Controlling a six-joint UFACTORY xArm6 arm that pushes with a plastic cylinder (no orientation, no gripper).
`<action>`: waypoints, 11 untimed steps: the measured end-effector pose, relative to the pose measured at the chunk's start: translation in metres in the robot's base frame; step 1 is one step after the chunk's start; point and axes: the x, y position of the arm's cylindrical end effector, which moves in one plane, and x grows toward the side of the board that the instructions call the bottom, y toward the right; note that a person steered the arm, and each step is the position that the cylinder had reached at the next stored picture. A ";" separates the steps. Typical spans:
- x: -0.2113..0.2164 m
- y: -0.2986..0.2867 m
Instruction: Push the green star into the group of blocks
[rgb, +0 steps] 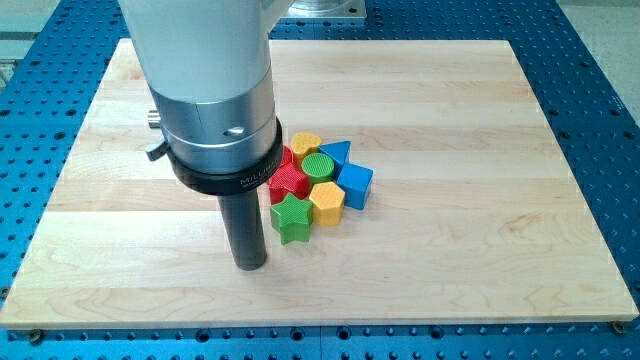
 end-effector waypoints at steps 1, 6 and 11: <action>0.001 0.000; 0.002 -0.042; -0.030 0.054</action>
